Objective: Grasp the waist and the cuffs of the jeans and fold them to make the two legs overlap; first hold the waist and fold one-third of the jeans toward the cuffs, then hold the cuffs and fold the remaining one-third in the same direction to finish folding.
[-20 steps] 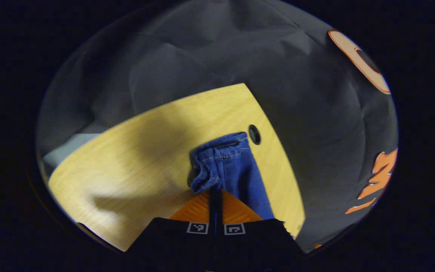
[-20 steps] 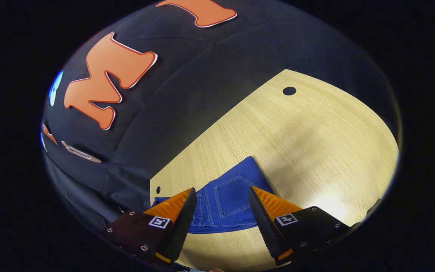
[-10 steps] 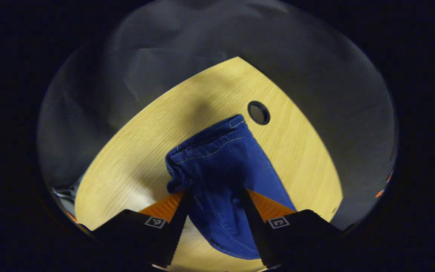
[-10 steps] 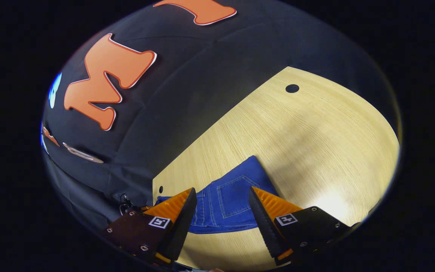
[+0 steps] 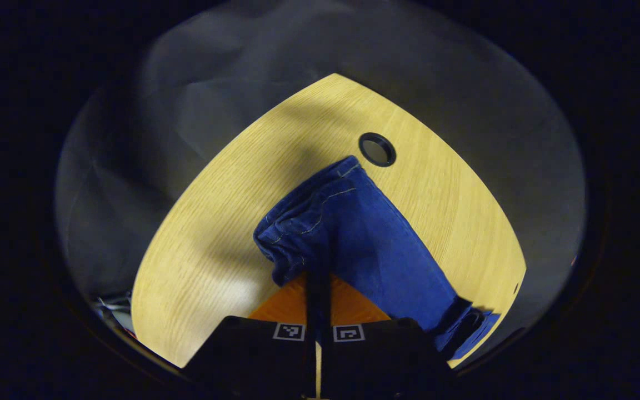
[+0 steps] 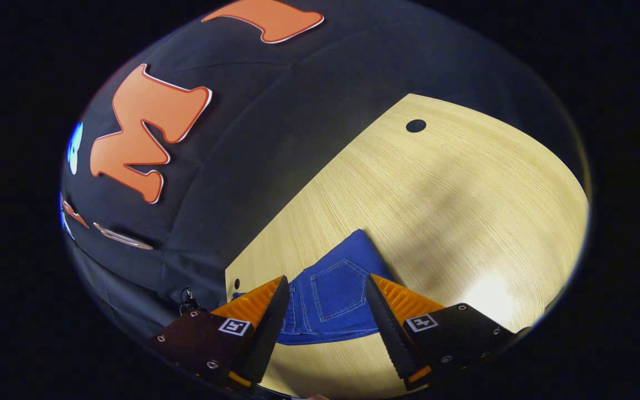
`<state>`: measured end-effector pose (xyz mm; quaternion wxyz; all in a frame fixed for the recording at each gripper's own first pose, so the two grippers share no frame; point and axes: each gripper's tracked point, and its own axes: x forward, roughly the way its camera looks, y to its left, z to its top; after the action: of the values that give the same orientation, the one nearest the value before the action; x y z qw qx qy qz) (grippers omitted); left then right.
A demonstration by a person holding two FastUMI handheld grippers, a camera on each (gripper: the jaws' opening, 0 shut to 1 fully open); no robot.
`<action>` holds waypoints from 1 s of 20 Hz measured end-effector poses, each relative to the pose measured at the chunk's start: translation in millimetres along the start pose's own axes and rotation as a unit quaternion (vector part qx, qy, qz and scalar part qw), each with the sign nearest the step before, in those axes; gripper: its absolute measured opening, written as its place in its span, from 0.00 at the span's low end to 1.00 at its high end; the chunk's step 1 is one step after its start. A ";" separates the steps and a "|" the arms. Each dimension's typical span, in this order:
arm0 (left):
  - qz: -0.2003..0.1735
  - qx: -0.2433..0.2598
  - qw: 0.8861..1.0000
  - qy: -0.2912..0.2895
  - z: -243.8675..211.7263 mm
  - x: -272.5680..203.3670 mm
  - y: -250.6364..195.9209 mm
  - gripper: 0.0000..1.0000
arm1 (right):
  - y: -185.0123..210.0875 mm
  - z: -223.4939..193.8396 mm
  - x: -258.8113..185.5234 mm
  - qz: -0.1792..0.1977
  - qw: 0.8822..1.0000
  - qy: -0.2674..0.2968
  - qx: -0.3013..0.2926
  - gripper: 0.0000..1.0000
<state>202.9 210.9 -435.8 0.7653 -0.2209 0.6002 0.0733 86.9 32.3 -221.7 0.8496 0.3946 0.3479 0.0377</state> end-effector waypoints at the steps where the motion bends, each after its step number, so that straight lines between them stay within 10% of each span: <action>1: 0.001 0.013 1.000 -0.020 5.8 -12.4 0.0 0.04 | 0.4 2.0 -1.4 0.003 1.000 0.000 0.000 0.86; 20: -0.134 0.155 0.960 -0.191 -27.2 -251.1 -198.8 0.04 | 3.8 39.5 -47.2 0.011 0.987 -0.072 -0.145 0.92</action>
<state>186.3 60.5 -152.3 0.8932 -0.1596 0.4120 -0.0834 76.5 -6.6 -174.9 0.9202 0.2730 0.2722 0.0686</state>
